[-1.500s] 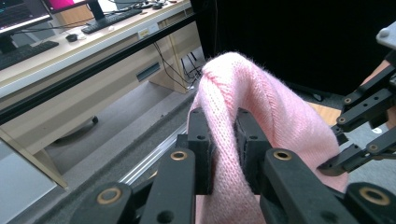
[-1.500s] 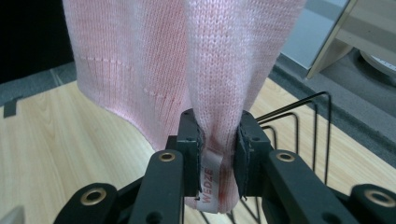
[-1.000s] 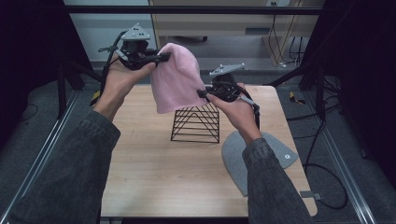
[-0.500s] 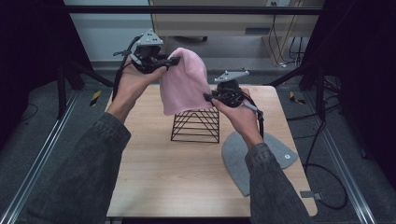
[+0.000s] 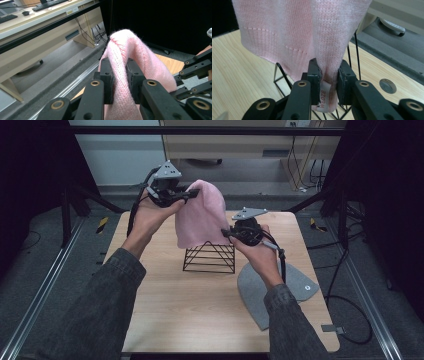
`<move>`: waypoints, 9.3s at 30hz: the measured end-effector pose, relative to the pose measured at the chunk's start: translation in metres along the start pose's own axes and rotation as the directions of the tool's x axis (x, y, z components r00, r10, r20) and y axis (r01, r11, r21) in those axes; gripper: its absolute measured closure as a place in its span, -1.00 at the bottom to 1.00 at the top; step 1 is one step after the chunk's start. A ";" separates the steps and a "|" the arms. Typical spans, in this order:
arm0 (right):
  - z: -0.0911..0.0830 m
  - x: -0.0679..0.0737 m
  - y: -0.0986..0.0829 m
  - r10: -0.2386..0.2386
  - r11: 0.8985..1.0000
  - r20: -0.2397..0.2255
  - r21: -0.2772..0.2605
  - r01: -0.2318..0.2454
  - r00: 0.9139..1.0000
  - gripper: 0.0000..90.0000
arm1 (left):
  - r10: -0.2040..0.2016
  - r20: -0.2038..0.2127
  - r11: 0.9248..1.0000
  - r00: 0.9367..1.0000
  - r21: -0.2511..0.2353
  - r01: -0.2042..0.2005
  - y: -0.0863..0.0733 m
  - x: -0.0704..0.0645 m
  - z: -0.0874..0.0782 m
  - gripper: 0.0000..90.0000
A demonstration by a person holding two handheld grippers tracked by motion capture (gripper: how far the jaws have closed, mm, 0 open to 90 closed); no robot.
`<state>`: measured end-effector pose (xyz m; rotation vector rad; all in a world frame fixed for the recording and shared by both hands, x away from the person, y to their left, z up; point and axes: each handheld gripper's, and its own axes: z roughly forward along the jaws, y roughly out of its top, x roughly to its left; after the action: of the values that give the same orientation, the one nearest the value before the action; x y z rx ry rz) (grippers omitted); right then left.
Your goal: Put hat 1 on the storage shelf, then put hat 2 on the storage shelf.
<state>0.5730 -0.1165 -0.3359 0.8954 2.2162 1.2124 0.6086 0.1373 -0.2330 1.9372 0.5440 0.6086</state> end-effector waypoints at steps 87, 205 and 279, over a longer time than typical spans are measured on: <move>-0.053 -0.063 -0.112 0.118 0.953 0.220 0.249 -0.172 0.968 -0.08 | -0.030 0.026 0.987 0.999 0.158 0.025 -0.089 -0.074 0.010 -0.18; -0.120 0.066 -0.024 -0.181 0.983 -0.116 0.018 0.184 0.977 0.91 | -0.248 -0.014 0.931 0.969 0.273 0.243 -0.261 -0.074 -0.080 -0.78; -0.097 0.092 0.020 -0.158 0.987 -0.185 -0.061 0.149 0.970 0.91 | -0.121 0.216 0.976 0.969 0.207 0.076 -0.173 -0.077 -0.036 0.94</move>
<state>0.4536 -0.0960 -0.2768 0.5987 2.3452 1.3162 0.5074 0.1846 -0.3898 2.1178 0.5678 0.2715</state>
